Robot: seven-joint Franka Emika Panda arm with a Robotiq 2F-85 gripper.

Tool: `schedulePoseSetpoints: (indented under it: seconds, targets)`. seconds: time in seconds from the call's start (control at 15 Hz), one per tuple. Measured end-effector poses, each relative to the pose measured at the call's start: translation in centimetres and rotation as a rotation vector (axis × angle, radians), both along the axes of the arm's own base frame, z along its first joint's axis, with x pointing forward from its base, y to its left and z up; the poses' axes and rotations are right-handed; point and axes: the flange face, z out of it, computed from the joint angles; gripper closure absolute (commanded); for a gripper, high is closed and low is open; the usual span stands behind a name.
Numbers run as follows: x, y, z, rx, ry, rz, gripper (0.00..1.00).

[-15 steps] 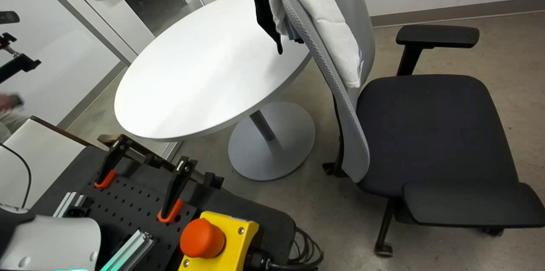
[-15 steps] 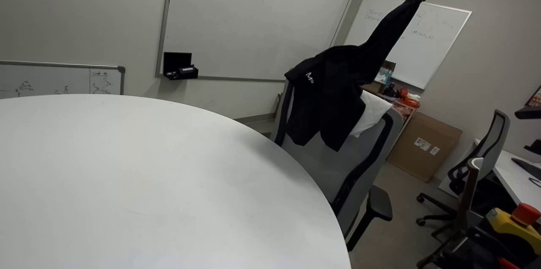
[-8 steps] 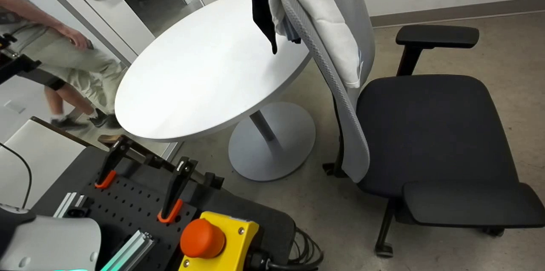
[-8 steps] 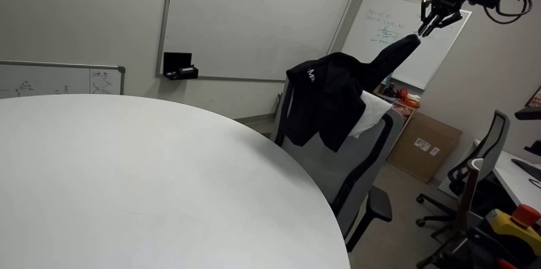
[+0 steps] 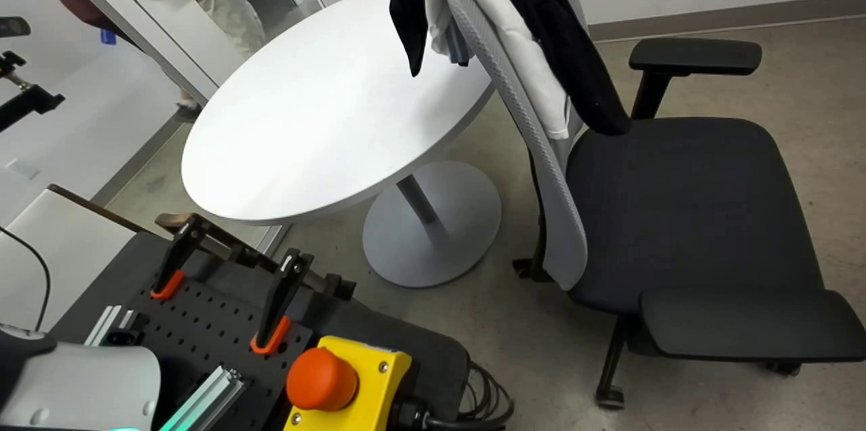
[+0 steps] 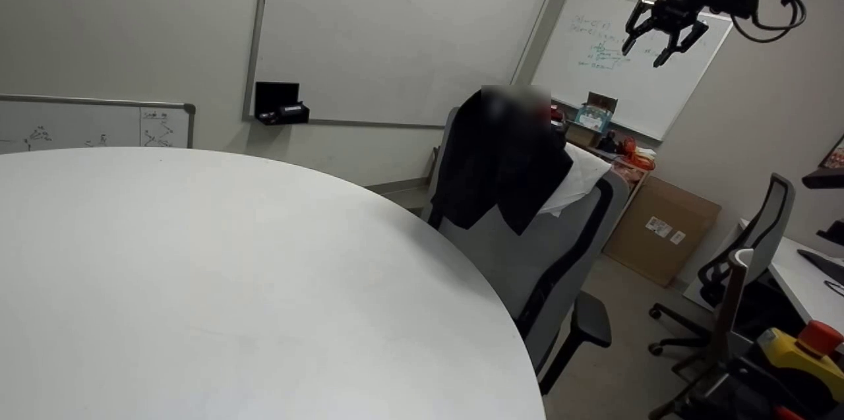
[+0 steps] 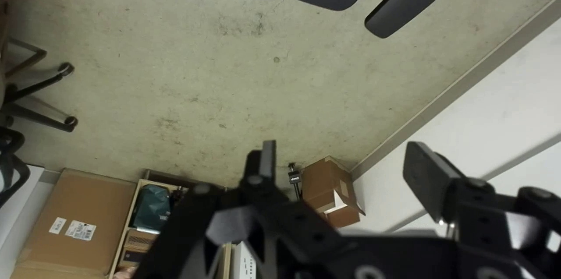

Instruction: Hang the white towel and the black shirt on the chair, afterwards take the towel off and put it back on the table

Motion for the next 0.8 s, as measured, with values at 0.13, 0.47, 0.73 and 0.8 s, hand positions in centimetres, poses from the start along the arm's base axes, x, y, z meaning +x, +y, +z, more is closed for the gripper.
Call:
schedulePoseSetpoints:
  seconds: [0.13,0.47,0.73,0.8]
  targets:
    - [2.1,3.8,-0.4,0.010,0.012,0.069,0.00]
    - [6.3,16.9,-3.9,0.065,0.080,0.308,0.00]
    - [6.2,22.6,-7.3,0.181,0.174,0.484,0.00]
    - [5.7,22.7,-7.9,0.205,0.213,0.519,0.00]
